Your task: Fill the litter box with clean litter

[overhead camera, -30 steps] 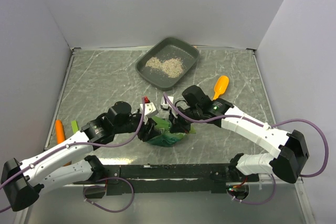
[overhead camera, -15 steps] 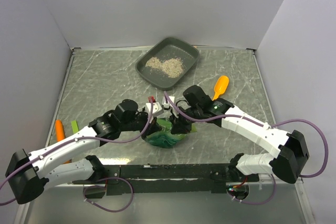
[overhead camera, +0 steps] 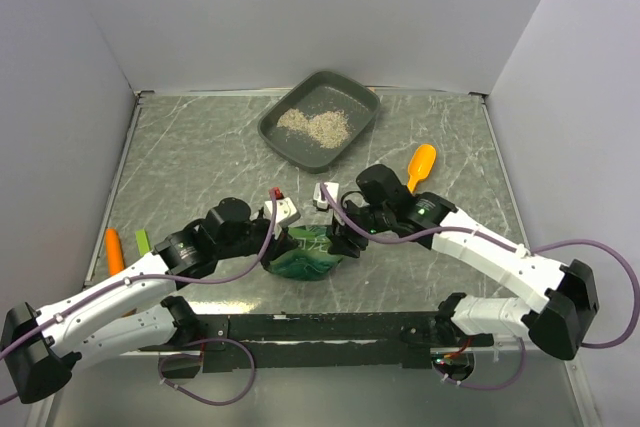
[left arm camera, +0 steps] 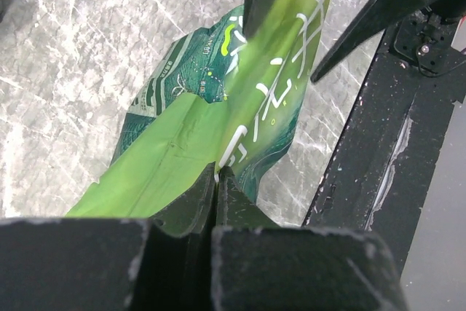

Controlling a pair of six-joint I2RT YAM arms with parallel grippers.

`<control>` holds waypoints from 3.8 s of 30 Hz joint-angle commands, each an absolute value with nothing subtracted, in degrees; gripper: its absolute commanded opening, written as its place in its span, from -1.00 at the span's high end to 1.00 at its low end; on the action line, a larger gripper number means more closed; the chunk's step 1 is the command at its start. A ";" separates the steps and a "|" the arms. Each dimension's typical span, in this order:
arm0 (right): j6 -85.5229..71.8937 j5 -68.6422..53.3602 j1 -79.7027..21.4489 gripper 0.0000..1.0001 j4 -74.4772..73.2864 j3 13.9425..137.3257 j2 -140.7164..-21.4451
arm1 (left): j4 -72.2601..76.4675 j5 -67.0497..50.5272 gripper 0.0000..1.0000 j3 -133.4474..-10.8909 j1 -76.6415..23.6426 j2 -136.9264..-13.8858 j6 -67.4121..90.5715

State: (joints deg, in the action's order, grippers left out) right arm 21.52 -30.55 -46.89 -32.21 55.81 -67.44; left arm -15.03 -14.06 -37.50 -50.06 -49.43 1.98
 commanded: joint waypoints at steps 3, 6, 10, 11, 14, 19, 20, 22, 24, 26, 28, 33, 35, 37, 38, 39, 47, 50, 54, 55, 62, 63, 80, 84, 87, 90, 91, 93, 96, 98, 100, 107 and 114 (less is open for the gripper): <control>27.24 -24.70 -47.02 -0.12 -30.59 55.11 -61.61 | -14.24 -13.09 0.98 -38.23 -49.75 -47.64 2.81; 30.23 -25.65 -46.67 -0.12 -31.29 54.41 -61.26 | -13.98 -13.62 0.98 -37.88 -49.75 -46.58 3.16; 32.25 -25.93 -46.32 -0.12 -31.46 54.14 -61.70 | -13.80 -13.62 0.98 -37.62 -49.75 -45.70 3.25; 32.69 -26.19 -46.14 -0.12 -31.99 54.23 -61.70 | -13.80 -13.62 0.98 -37.53 -49.75 -45.53 3.43; 32.96 -26.45 -46.14 -0.12 -31.64 53.97 -60.65 | -13.80 -13.45 0.98 -37.53 -49.75 -45.53 3.43; 33.57 -27.24 -45.97 -0.12 -31.99 53.35 -60.73 | -13.80 -13.10 0.98 -37.62 -49.75 -45.53 3.51; 33.66 -27.51 -45.97 -0.12 -32.25 53.44 -61.78 | -13.89 -13.01 0.98 -37.70 -49.66 -45.53 3.60; 33.66 -27.60 -45.88 -0.11 -32.61 53.53 -62.75 | -13.89 -12.66 0.98 -37.62 -49.75 -45.35 3.52; 33.66 -27.60 -45.62 -0.11 -32.43 52.83 -63.54 | -13.80 -12.57 0.98 -37.53 -49.75 -44.91 3.69; 33.58 -28.12 -45.35 -0.11 -31.90 52.30 -63.72 | -13.71 -12.22 0.98 -37.27 -49.75 -44.39 3.69; 33.49 -28.91 -45.09 -0.08 -32.25 51.94 -64.25 | -13.71 -11.52 0.98 -37.18 -49.75 -43.95 3.69; 33.05 -31.28 -44.65 0.01 -33.84 51.15 -66.44 | -13.71 -10.37 0.98 -36.83 -49.75 -42.10 3.95; 34.09 -33.47 -44.47 0.71 -34.54 51.50 -67.58 | -13.71 -10.28 0.98 -36.65 -49.75 -41.58 3.95; 34.62 -36.11 -43.77 1.00 -35.15 52.12 -68.64 | -13.62 -9.76 0.98 -36.56 -49.75 -41.40 3.78; 34.72 -36.91 -43.42 1.00 -35.24 52.38 -68.99 | -13.71 -9.58 0.98 -36.56 -49.75 -41.31 3.87; 34.28 -36.22 -42.90 1.00 -34.98 53.17 -69.43 | -13.62 -8.97 0.98 -36.56 -49.75 -41.13 3.69; 31.12 -29.45 -41.92 1.00 -31.90 59.58 -65.13 | -18.26 -3.26 0.99 -43.40 -49.75 -46.92 0.62; 30.85 -28.39 -42.01 1.00 -33.84 63.71 -66.35 | -20.65 -0.62 0.99 -48.33 -49.66 -49.47 -3.16; 29.80 -27.77 -41.92 1.00 -32.17 64.69 -66.45 | -20.30 -0.18 0.98 -51.76 -48.78 -50.80 -6.85; 29.27 -27.60 -42.01 1.00 -31.82 64.60 -66.10 | -20.48 -0.18 0.99 -52.81 -48.43 -51.58 -7.03; 25.58 -28.03 -41.92 1.00 -27.34 55.31 -65.65 | -15.66 -2.20 0.98 -43.79 -46.76 -52.20 -2.57; 24.79 -28.39 -41.92 1.00 -25.51 54.15 -66.00 | -14.86 -2.89 0.98 -42.64 -46.67 -52.64 -1.59; -2.34 3.58 -33.23 -0.64 -22.85 58.10 -58.29 | -13.97 -6.50 0.98 -38.67 -46.85 -51.33 -0.44; -8.42 4.84 -26.74 -0.77 -25.39 56.86 -57.21 | -13.97 -7.03 0.98 -38.85 -46.76 -50.54 -0.44; -16.24 1.60 -18.65 -0.82 -28.12 55.73 -57.57 | -14.15 -6.94 0.98 -38.76 -46.93 -50.10 -0.44; -22.57 -2.46 -9.78 -0.68 -28.39 51.88 -56.25 | -14.24 -6.50 0.98 -38.85 -46.93 -50.18 1.93; -23.89 -2.37 -7.93 -0.51 -28.65 50.72 -55.64 | -14.41 -6.24 0.98 -39.02 -47.02 -50.27 2.02; -27.32 -1.42 -3.00 -0.45 -28.57 47.13 -55.02 | -14.85 -5.45 0.98 -39.20 -47.02 -50.71 2.28; -30.67 -1.84 2.00 -0.39 -27.25 42.39 -54.76 | -15.47 -4.92 0.98 -39.81 -47.02 -51.06 2.46; -32.69 -3.16 3.77 -0.39 -25.50 40.00 -54.84 | -15.29 -4.75 0.98 -39.82 -46.93 -50.45 2.46; -34.27 -4.65 6.41 -0.31 -23.12 37.19 -55.37 | -14.77 -4.40 0.98 -39.29 -47.11 -49.75 2.55; -35.07 -6.60 11.42 0.06 -16.88 33.66 -59.94 | -14.68 -3.69 0.98 -39.02 -47.37 -48.43 2.64; -35.07 -8.87 12.48 -0.01 -11.78 33.57 -66.78 | -14.85 -3.25 0.98 -39.20 -47.37 -48.69 2.64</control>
